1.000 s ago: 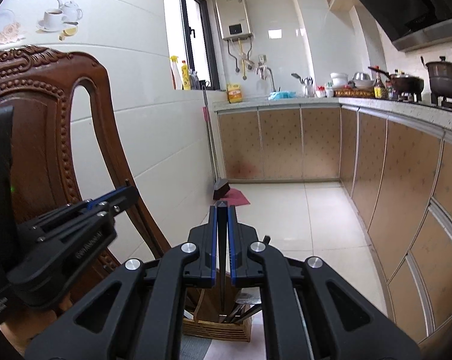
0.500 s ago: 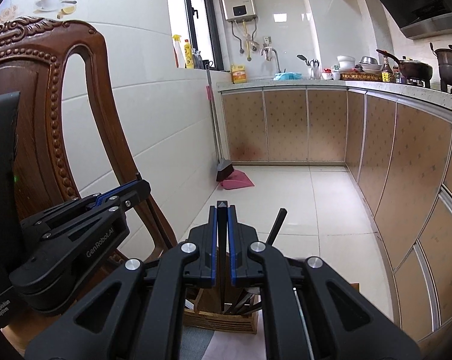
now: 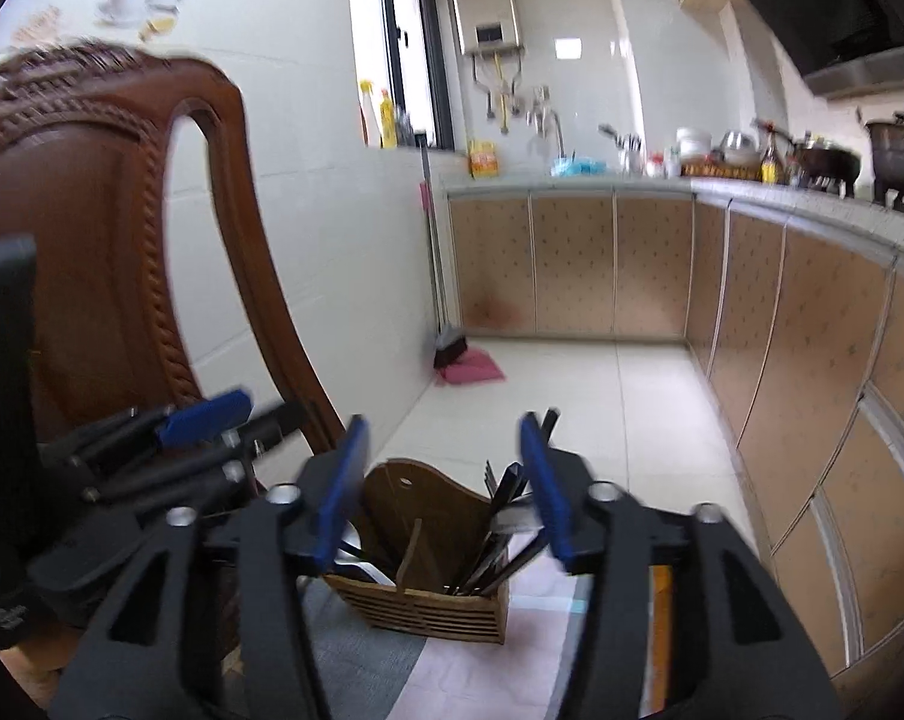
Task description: Organize utensils
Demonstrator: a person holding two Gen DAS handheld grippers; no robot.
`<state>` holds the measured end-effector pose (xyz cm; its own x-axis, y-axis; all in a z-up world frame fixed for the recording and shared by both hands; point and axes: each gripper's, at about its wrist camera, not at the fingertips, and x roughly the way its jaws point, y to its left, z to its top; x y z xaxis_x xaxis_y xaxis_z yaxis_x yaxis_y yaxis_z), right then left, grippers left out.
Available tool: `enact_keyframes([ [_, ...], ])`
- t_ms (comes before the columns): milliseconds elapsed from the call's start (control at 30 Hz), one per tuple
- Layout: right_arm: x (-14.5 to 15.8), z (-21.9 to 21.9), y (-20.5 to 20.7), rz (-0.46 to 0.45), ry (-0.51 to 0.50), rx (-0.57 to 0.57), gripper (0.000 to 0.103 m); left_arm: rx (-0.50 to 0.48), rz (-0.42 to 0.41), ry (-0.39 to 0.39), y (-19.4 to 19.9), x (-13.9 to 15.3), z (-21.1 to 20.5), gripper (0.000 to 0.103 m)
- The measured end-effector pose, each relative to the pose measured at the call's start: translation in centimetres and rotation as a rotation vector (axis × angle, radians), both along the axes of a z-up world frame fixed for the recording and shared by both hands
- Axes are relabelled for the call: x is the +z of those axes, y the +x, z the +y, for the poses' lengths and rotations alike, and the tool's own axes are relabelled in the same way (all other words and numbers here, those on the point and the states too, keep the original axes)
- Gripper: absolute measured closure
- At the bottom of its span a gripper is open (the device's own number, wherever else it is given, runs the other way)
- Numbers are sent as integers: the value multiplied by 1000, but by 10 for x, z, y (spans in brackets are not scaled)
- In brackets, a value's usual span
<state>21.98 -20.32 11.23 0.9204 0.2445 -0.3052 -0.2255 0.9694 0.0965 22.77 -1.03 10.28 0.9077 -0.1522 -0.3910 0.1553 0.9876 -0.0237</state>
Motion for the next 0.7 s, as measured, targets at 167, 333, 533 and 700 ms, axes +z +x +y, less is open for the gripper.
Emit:
enact_keyframes([
  [167,1,-14,-74,-74,-51,-55,24,34,-47,44,-71,0,-3,17],
  [333,-29,-26,-123,11,-78,-153,14,57,-27,78,-133,-11,-12,6],
  [533,-59,-32,-173,115,-77,-206,12,94,26,109,-191,-35,-18,4],
  [700,-68,-33,-207,121,-114,-267,5,77,34,91,-227,-44,-21,4],
])
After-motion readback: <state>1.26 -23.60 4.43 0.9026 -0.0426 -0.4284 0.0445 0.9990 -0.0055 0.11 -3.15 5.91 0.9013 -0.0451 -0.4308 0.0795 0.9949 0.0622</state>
